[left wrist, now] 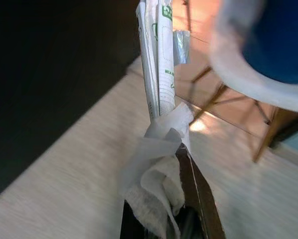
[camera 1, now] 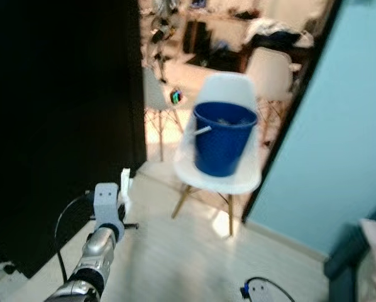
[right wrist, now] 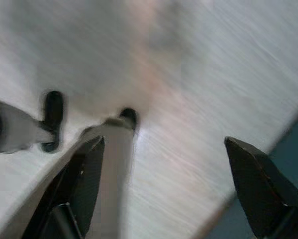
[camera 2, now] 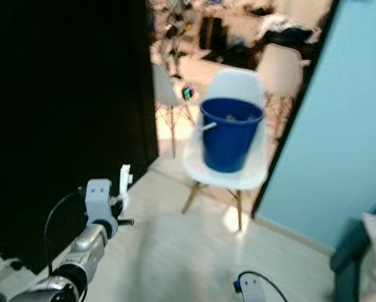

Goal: Clean up the room

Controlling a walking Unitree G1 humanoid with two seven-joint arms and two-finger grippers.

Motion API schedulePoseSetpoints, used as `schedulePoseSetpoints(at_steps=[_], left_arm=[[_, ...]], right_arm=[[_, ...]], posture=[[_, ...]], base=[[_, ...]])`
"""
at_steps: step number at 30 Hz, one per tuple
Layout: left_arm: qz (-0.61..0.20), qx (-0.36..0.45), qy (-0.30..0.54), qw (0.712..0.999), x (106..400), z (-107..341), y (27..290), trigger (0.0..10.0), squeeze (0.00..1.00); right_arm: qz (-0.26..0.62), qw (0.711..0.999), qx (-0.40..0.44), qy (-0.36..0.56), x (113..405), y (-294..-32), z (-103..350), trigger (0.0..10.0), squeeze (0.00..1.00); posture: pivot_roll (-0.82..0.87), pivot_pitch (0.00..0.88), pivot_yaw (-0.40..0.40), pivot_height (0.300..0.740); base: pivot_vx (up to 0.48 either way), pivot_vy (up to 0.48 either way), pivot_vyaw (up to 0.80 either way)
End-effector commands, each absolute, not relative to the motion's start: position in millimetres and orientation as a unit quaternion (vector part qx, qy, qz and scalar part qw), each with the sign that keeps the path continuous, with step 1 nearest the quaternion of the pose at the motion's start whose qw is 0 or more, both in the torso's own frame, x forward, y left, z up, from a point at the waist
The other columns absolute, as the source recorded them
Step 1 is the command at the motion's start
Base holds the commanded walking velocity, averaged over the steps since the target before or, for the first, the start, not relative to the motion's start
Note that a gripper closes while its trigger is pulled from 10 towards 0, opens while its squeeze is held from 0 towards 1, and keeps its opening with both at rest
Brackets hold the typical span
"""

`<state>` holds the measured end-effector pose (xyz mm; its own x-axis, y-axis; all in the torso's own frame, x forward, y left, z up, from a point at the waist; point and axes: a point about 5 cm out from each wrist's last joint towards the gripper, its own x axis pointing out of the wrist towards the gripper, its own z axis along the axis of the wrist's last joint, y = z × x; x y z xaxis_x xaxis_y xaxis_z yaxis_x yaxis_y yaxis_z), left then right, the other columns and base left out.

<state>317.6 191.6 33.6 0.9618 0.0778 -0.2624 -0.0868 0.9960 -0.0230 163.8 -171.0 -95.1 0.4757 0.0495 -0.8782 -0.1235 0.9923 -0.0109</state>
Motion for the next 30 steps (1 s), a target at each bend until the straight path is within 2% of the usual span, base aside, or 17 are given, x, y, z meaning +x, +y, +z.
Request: schedulePoseSetpoints(at_steps=[1,5,13,16,24,30], left_arm=[[0.019,-0.020,0.084,0.996,330.8,52.7,180.4,10.0,0.00],[-0.011,-0.022,0.035,0.999,343.1,74.5,170.0,10.0,0.00],[-0.083,-0.037,-0.051,0.995,358.4,113.7,143.0,10.0,0.00],[-0.090,-0.041,-0.062,0.993,359.7,118.8,139.2,10.0,0.00],[-0.106,-0.050,-0.089,0.989,362.0,131.6,134.6,10.0,0.00],[-0.148,-0.056,-0.117,0.981,362.8,146.2,124.2,10.0,0.00]], right_arm=[[0.042,0.854,-0.042,0.517,159.8,-177.4,-96.3,10.0,0.00],[0.039,0.853,-0.039,0.519,159.2,-177.6,-96.6,10.0,0.00],[0.044,0.846,-0.050,0.529,157.7,-178.0,-97.4,10.0,0.00],[0.036,0.849,-0.043,0.526,158.0,-177.9,-97.3,10.0,0.00],[0.035,0.852,-0.039,0.521,159.0,-177.5,-96.8,10.0,0.00],[0.046,0.846,-0.052,0.528,158.9,-177.1,-97.1,10.0,0.00]], posture=[[-0.02,0.000,-0.060,0.740],[-0.02,0.000,-0.058,0.740],[-0.03,0.000,-0.056,0.740],[-0.03,0.000,-0.054,0.740],[-0.03,0.000,-0.055,0.740],[-0.03,0.000,-0.051,0.740]], base=[[0.480,0.000,0.00],[0.480,0.000,0.00],[0.480,0.000,-0.75],[0.480,0.000,-0.75],[0.480,0.000,0.00],[0.480,0.000,-0.76]])
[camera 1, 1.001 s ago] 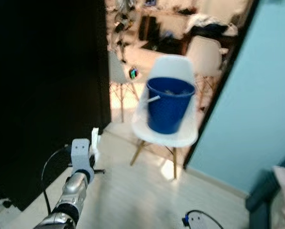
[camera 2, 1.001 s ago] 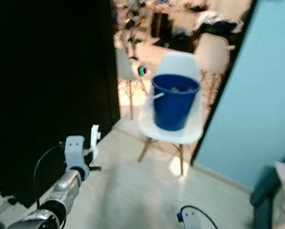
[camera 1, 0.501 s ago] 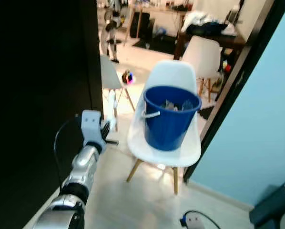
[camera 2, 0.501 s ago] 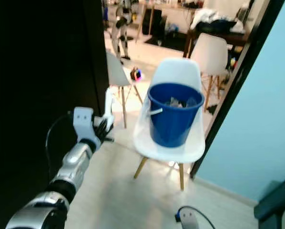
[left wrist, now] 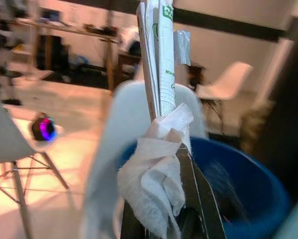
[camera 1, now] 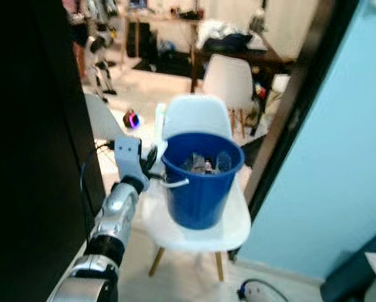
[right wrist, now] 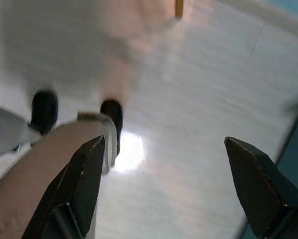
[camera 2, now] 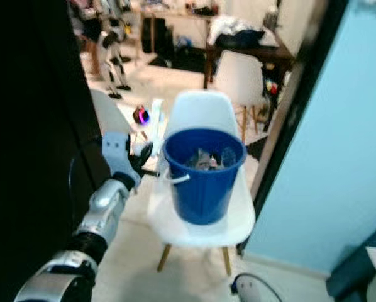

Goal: Clean up the room

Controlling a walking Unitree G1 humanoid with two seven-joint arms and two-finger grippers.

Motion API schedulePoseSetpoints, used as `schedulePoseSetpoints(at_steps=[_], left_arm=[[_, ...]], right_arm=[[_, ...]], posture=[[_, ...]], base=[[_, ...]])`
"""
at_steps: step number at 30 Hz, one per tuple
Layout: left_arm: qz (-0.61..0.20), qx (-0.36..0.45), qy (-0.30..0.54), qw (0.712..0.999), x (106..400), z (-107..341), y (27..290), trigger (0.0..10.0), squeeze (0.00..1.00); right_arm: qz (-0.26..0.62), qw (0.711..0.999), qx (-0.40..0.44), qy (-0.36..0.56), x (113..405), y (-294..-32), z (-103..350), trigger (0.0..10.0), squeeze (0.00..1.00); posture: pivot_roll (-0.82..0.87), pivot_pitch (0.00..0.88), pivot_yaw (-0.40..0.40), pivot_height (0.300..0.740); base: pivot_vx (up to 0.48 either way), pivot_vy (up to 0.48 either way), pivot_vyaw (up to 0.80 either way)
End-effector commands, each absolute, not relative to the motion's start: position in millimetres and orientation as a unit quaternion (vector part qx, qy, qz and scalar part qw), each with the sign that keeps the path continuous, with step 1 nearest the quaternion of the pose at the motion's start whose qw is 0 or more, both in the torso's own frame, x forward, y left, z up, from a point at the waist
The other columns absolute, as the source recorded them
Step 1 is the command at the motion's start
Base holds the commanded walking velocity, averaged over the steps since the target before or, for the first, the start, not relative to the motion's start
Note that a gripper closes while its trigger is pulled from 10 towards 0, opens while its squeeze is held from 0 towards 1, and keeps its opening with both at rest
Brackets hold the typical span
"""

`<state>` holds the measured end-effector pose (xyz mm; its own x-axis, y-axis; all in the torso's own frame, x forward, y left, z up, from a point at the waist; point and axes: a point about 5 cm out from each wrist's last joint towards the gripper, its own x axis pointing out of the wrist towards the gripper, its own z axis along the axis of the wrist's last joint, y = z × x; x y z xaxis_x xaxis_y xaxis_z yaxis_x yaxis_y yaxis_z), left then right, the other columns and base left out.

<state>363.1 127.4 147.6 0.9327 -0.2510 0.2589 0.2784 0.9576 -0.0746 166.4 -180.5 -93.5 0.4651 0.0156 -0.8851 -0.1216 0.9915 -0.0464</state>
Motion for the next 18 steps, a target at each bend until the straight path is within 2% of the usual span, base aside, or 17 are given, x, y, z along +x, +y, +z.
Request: schedulePoseSetpoints(at_steps=[1,3,10,15,16,18], left_arm=[[-0.156,-0.051,-0.119,0.979,362.5,147.3,121.8,10.0,0.00],[-0.162,-0.046,-0.119,0.978,362.1,147.9,119.8,10.0,0.00],[-0.189,-0.019,-0.104,0.976,360.4,144.5,112.5,10.0,0.00],[-0.292,0.065,-0.073,0.952,351.3,133.4,94.2,10.0,0.00],[-0.314,0.103,-0.053,0.942,348.8,126.4,92.0,10.0,0.00],[-0.326,0.128,-0.039,0.936,347.3,121.6,91.3,10.0,0.00]], right_arm=[[0.044,0.847,-0.050,0.528,159.0,-177.1,-97.1,10.0,0.00],[0.040,0.848,-0.047,0.526,159.2,-177.0,-96.9,10.0,0.00],[0.034,0.849,-0.042,0.525,158.9,-176.9,-97.1,10.0,0.00],[0.035,0.846,-0.046,0.529,158.0,-177.2,-97.5,10.0,0.00],[0.036,0.845,-0.048,0.531,157.7,-177.2,-97.6,10.0,0.00],[0.037,0.845,-0.048,0.532,157.6,-177.2,-97.7,10.0,0.00]], posture=[[-0.03,0.000,-0.050,0.740],[-0.03,0.000,-0.050,0.740],[-0.03,0.000,-0.046,0.740],[-0.03,0.000,-0.045,0.740],[-0.03,0.000,-0.044,0.740],[-0.03,0.000,-0.044,0.740]], base=[[0.480,0.000,-0.75],[0.480,0.000,-0.75],[0.454,0.000,0.00],[0.049,0.000,0.00],[0.000,0.000,-0.76],[0.000,0.000,-0.76]])
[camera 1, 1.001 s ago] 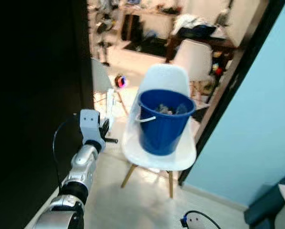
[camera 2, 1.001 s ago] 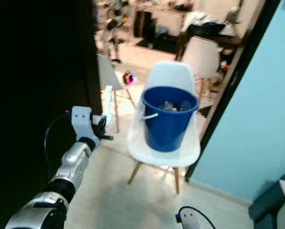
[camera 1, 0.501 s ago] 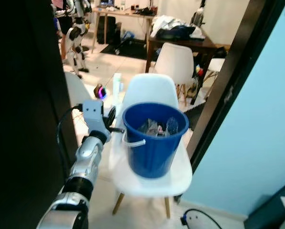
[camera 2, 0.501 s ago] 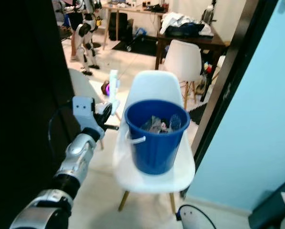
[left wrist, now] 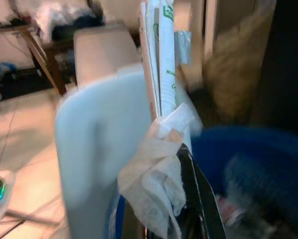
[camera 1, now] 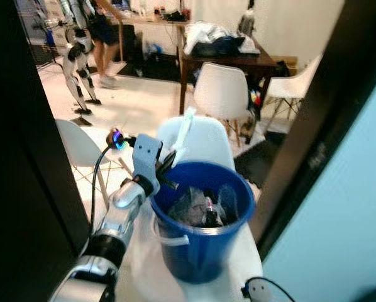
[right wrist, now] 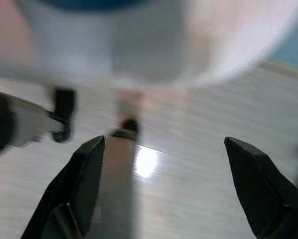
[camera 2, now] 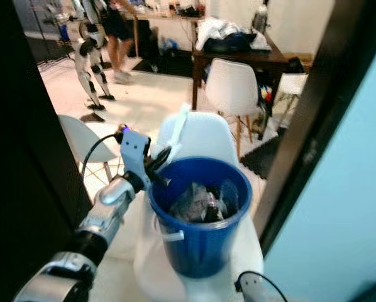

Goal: Clean up the room

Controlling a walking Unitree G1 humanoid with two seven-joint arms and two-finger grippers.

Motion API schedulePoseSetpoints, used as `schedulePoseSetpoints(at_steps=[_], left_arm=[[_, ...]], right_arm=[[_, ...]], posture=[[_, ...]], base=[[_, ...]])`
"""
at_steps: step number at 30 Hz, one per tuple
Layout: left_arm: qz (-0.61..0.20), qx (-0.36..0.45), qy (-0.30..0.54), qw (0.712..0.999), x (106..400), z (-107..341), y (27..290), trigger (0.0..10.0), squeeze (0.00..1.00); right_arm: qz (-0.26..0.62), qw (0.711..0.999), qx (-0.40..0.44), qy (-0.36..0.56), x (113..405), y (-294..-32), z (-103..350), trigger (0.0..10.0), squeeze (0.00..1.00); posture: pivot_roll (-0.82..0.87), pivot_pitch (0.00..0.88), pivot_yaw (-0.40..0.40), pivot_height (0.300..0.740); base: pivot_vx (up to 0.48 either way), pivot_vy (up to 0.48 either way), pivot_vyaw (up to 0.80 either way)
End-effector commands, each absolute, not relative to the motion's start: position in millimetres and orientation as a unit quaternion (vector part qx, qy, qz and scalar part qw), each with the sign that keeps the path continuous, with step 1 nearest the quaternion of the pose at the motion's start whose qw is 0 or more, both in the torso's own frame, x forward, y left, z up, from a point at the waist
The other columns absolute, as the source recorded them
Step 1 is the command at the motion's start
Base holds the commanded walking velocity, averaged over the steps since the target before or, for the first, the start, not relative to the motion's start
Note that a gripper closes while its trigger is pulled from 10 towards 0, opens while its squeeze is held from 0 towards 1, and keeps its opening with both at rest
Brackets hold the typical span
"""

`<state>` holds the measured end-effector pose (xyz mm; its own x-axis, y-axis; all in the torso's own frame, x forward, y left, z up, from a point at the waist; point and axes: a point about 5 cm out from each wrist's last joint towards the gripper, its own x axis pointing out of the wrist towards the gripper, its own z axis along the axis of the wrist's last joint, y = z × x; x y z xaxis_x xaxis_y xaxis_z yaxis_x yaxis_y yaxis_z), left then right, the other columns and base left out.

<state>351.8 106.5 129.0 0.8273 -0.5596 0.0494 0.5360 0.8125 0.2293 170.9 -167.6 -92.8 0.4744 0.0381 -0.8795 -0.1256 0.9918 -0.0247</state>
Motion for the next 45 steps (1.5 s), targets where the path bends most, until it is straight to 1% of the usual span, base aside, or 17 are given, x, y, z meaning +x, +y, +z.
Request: schedulePoseSetpoints(at_steps=[1,4,7,9,15,20,25,28,29,33,35,36,38,39,42,43,45], left_arm=[[-0.326,0.128,-0.039,0.936,347.3,121.6,91.3,10.0,0.00],[-0.336,0.192,-0.003,0.922,344.7,107.1,93.0,10.0,0.00],[-0.339,0.222,0.008,0.914,342.6,101.6,92.3,10.0,0.00],[-0.339,0.222,0.008,0.914,342.6,101.6,92.3,10.0,0.00],[-0.385,0.247,-0.002,0.889,333.7,98.8,78.3,10.0,0.00],[-0.415,0.326,0.012,0.849,330.2,90.4,76.1,10.0,0.00],[-0.399,0.341,0.019,0.851,334.2,90.2,80.4,10.0,0.00],[-0.354,0.376,0.034,0.856,341.6,89.1,91.6,10.0,0.00],[-0.354,0.376,0.034,0.856,341.6,89.1,91.6,10.0,0.00],[-0.275,0.400,0.058,0.872,351.7,90.1,112.3,10.0,0.00],[-0.275,0.400,0.058,0.872,351.7,90.1,112.3,10.0,0.00],[-0.251,0.405,0.069,0.876,354.5,90.8,121.3,10.0,0.00],[-0.218,0.464,0.098,0.853,358.1,93.9,146.1,10.0,0.00],[-0.218,0.464,0.098,0.853,358.1,93.9,146.1,10.0,0.00],[-0.216,0.505,0.105,0.829,359.2,107.8,166.3,10.0,0.00],[-0.216,0.505,0.105,0.829,359.2,107.8,166.3,10.0,0.00],[-0.227,0.512,0.116,0.820,356.5,116.6,179.6,10.0,0.00]], right_arm=[[0.037,0.845,-0.048,0.532,157.6,-177.2,-97.7,10.0,0.00],[0.034,0.845,-0.048,0.531,157.3,-177.3,-97.8,10.0,0.00],[0.031,0.846,-0.047,0.531,157.2,-177.8,-97.8,10.0,0.00],[0.031,0.846,-0.047,0.531,157.2,-177.8,-97.8,10.0,0.00],[0.035,0.840,-0.058,0.539,156.4,-179.2,-98.2,10.0,0.00],[0.030,0.840,-0.058,0.538,156.8,-179.7,-98.0,10.0,0.00],[0.026,0.841,-0.054,0.537,156.6,-179.6,-98.1,10.0,0.00],[0.026,0.842,-0.054,0.536,156.7,-179.1,-98.1,10.0,0.00],[0.026,0.842,-0.054,0.536,156.7,-179.1,-98.1,10.0,0.00],[0.028,0.843,-0.052,0.534,156.9,-178.3,-98.0,10.0,0.00],[0.028,0.843,-0.052,0.534,156.9,-178.3,-98.0,10.0,0.00],[0.028,0.843,-0.053,0.534,156.8,-178.2,-98.1,10.0,0.00],[0.028,0.843,-0.055,0.535,156.6,-178.5,-98.1,10.0,0.00],[0.028,0.843,-0.055,0.535,156.6,-178.5,-98.1,10.0,0.00],[0.029,0.842,-0.059,0.536,156.2,-178.9,-98.3,10.0,0.00],[0.029,0.842,-0.059,0.536,156.2,-178.9,-98.3,10.0,0.00],[0.031,0.841,-0.061,0.536,155.9,-179.2,-98.3,10.0,0.00]], posture=[[-0.03,0.000,-0.044,0.740],[-0.03,0.000,-0.039,0.740],[-0.03,0.000,-0.039,0.740],[-0.03,0.000,-0.039,0.740],[-0.04,0.000,-0.042,0.740],[-0.04,0.000,-0.036,0.740],[-0.04,0.000,-0.031,0.740],[-0.04,0.000,-0.024,0.740],[-0.04,0.000,-0.024,0.740],[-0.04,0.000,-0.024,0.740],[-0.04,0.000,-0.024,0.740],[-0.04,0.000,-0.027,0.740],[-0.04,0.000,-0.031,0.740],[-0.04,0.000,-0.031,0.740],[-0.04,0.000,-0.034,0.740],[-0.04,0.000,-0.034,0.740],[-0.03,0.000,-0.039,0.740]], base=[[0.000,0.000,-0.76],[0.000,0.000,-0.50],[0.000,0.000,0.00],[0.000,0.000,0.00],[0.000,0.000,-0.39],[0.000,0.000,-0.78],[0.000,0.000,-0.78],[0.000,0.000,0.00],[0.000,0.000,0.00],[0.000,0.000,0.00],[0.000,0.000,0.00],[0.000,0.000,0.00],[0.000,0.000,0.00],[0.000,0.000,0.00],[0.000,0.000,0.00],[0.000,0.000,0.00],[0.000,0.000,0.00]])
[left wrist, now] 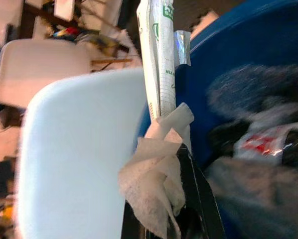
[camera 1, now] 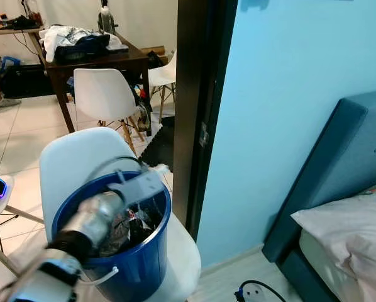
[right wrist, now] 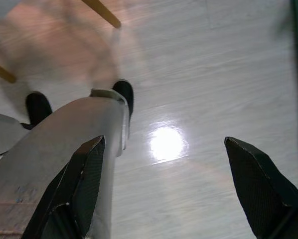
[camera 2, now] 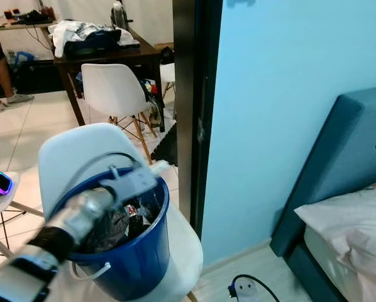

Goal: Clean up the room

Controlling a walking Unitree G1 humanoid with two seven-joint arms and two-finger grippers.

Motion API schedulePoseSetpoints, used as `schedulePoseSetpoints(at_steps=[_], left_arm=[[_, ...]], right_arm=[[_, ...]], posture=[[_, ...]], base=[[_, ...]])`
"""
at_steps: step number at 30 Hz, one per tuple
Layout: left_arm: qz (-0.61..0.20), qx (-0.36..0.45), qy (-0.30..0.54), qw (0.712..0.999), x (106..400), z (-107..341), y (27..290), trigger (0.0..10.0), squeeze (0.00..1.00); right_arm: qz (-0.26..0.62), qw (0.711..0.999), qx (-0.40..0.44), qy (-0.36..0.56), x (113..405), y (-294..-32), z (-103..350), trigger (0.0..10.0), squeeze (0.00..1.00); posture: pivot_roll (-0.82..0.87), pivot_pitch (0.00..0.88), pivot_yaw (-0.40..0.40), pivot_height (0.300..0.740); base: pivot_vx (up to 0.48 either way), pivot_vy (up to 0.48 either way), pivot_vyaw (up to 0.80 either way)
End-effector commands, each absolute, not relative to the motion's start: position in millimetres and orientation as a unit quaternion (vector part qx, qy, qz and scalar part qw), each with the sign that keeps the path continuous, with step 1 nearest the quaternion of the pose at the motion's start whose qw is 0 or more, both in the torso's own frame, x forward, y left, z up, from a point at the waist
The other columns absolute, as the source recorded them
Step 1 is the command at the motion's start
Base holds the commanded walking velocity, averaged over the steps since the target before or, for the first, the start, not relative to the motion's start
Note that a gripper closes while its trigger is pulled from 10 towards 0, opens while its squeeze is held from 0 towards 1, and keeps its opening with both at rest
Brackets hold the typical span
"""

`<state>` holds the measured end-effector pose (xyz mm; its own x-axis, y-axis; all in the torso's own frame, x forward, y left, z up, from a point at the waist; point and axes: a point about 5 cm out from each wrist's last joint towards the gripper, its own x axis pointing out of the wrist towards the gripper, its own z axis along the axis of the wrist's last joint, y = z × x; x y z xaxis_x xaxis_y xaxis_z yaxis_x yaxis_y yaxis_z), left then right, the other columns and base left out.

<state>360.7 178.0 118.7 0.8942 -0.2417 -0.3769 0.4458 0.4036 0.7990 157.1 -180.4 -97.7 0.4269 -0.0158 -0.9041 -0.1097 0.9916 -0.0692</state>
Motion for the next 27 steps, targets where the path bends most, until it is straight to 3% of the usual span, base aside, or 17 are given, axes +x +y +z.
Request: schedulePoseSetpoints(at_steps=[1,6,10,11,14,15,23,25,27], left_arm=[[-0.233,0.514,0.124,0.816,354.6,118.1,184.2,10.0,0.00],[-0.239,0.528,0.150,0.801,349.4,118.9,197.1,10.0,0.00],[-0.309,0.522,0.219,0.765,329.6,84.9,197.2,10.0,0.04],[-0.317,0.523,0.225,0.759,327.0,81.6,195.3,10.0,0.73],[-0.320,0.517,0.226,0.761,325.9,79.2,191.6,10.0,0.73],[-0.317,0.515,0.223,0.764,325.7,77.7,187.1,10.0,1.00],[-0.310,0.507,0.203,0.778,328.0,83.5,179.8,10.0,1.00],[-0.296,0.452,0.157,0.827,334.4,102.3,174.3,10.0,1.00],[-0.296,0.452,0.157,0.827,334.4,102.3,174.3,10.0,1.00]], right_arm=[[0.031,0.841,-0.062,0.536,155.8,-179.3,-98.4,10.0,0.00],[0.032,0.841,-0.063,0.536,155.9,-179.3,-98.3,10.0,0.00],[0.037,0.841,-0.067,0.535,156.5,-179.0,-98.1,10.0,0.00],[0.038,0.841,-0.068,0.535,156.6,-178.9,-98.1,10.0,0.00],[0.038,0.841,-0.068,0.535,156.7,-178.9,-98.0,10.0,0.00],[0.037,0.842,-0.068,0.534,156.9,-178.9,-97.9,10.0,0.00],[0.036,0.842,-0.068,0.534,157.2,-179.3,-97.8,10.0,0.00],[0.036,0.843,-0.068,0.533,157.6,-179.7,-97.6,10.0,0.00],[0.036,0.843,-0.068,0.533,157.6,-179.7,-97.6,10.0,0.00]], posture=[[-0.03,0.000,-0.039,0.740],[-0.03,0.000,-0.040,0.740],[-0.03,0.000,-0.036,0.740],[-0.03,0.000,-0.036,0.740],[-0.03,0.000,-0.035,0.740],[-0.04,0.000,-0.036,0.740],[-0.04,0.000,-0.038,0.740],[-0.03,0.000,-0.039,0.740],[-0.03,0.000,-0.039,0.740]], base=[[0.000,0.000,0.00],[0.000,0.000,0.00],[0.000,0.000,0.00],[0.000,0.000,0.00],[0.000,0.000,0.00],[0.000,0.000,0.00],[0.000,0.000,0.00],[0.000,0.000,0.00],[0.000,0.000,0.00]])
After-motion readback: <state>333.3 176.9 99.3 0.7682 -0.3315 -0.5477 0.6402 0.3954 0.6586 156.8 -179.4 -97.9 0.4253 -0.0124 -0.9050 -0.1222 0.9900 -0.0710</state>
